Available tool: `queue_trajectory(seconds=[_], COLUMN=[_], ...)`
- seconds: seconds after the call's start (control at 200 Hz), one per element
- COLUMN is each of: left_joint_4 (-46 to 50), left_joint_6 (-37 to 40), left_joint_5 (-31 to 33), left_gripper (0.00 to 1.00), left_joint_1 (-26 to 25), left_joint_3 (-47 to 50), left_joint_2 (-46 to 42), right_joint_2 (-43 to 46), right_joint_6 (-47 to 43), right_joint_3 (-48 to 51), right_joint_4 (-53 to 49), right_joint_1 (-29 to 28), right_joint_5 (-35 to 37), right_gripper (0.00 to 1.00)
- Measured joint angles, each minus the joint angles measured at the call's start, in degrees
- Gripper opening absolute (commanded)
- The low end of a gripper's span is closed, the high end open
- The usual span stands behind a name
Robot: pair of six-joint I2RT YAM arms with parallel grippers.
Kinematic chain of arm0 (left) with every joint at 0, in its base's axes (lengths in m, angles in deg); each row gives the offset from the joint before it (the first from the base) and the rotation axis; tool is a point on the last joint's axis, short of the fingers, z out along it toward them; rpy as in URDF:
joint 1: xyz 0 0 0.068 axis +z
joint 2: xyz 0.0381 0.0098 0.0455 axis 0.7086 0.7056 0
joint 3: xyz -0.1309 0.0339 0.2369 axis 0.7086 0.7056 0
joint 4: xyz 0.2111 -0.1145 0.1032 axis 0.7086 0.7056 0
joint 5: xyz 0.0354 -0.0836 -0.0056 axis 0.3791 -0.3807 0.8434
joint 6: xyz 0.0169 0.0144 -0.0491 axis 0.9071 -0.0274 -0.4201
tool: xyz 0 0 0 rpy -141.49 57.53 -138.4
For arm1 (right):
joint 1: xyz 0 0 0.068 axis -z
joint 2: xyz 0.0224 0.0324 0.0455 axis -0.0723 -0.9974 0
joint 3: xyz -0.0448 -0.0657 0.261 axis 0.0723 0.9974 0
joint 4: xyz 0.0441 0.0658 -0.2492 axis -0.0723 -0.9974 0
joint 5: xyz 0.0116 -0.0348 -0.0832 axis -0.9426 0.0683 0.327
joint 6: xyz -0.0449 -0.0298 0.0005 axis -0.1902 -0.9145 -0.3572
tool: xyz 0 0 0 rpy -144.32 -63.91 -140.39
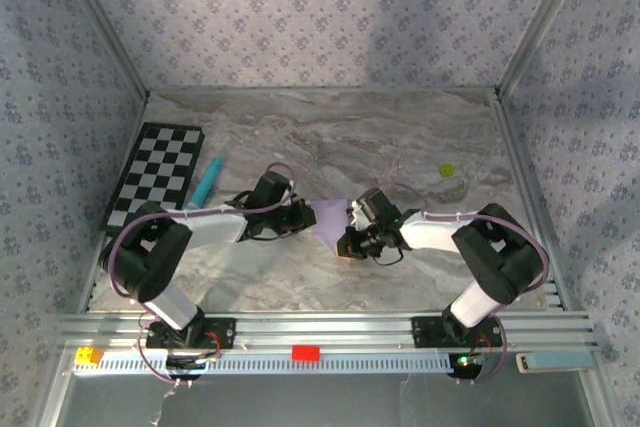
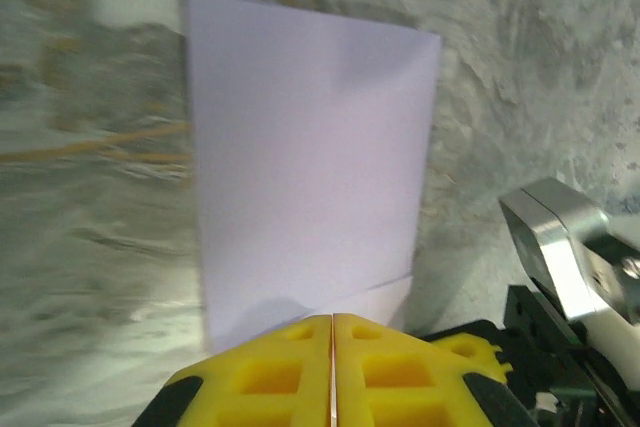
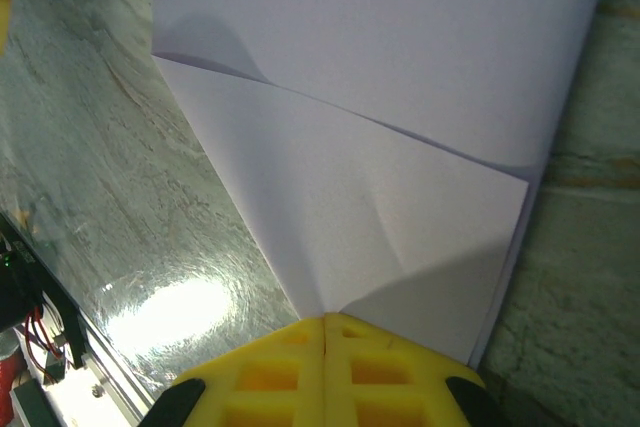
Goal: Fold a paper plane with a square sheet of paper (pick it up from the middle)
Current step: Third fold the triangle at the center of the table.
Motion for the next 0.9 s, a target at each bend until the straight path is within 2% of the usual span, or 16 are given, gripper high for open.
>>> queue_trajectory(seconds=[0.14, 0.275, 0.605, 0.775, 0.9], left_joint_4=[-0.52, 0.09, 1.84, 3.28, 3.98], left_joint_6=[-0.02, -0.11, 0.63, 1.33, 1.53], left_joint_5=[-0.02, 0.87, 1.53, 1.90, 1.92], left_gripper=[0.06, 0.04, 0.02, 0.00, 0.00], left_joint_1=[-2.38, -2.45, -2.32, -2.43, -2.43], left_joint_3=[-1.01, -1.01, -2.25, -3.06, -3.48], left_joint_2=[3.08, 6.78, 7.10, 7.26, 7.37], right_joint_2=[0.26, 0.50, 0.46, -4.59, -8.41], right_joint_6=[-0.04, -0.26, -1.77, -2.03, -2.16], right_joint_3=[0.00, -0.22, -5.81, -11.23, -11.74], right_joint_4=[-0.68, -1.64, -4.72, -3.87, -3.63], right_joint_1=[0.28, 0.52, 0.07, -1.36, -1.64], right_joint_5=[0.00, 0.04, -0.72, -1.57, -1.51], right_gripper=[0.00, 0.00, 0.04, 0.05, 0.05])
